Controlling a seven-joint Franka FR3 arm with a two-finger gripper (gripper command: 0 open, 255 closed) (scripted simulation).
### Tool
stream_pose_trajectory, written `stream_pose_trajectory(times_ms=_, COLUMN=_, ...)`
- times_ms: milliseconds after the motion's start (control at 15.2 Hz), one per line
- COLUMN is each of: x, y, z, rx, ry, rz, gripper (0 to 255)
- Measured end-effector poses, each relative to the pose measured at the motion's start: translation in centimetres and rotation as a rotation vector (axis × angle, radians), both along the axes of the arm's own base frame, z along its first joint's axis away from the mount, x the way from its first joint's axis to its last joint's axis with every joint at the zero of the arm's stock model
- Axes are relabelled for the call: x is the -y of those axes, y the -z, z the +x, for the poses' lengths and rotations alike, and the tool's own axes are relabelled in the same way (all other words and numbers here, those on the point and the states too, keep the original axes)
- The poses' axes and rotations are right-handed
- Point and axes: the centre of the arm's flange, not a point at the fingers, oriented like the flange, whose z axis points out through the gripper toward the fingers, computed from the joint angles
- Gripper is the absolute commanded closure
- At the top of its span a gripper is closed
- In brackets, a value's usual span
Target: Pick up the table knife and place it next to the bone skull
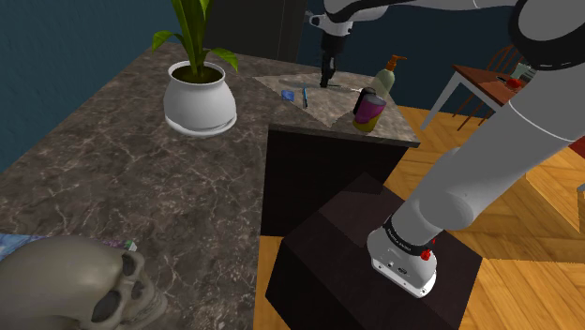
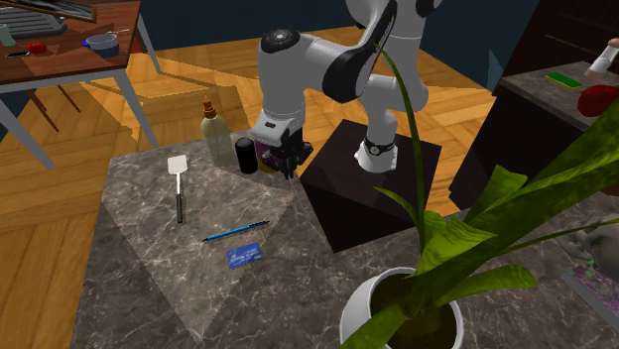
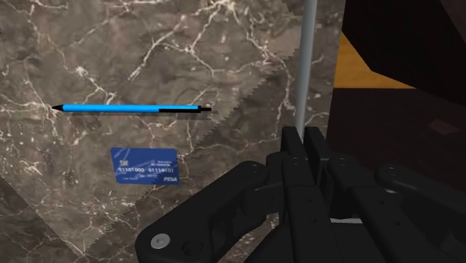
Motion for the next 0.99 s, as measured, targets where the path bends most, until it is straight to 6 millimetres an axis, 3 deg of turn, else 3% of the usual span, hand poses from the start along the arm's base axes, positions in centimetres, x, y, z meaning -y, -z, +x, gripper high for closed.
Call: stream_pose_trajectory(times_ms=990, x=0.1, y=-8.0, z=-0.2, rx=0.000, ry=0.000, rz=0.000, gripper=255)
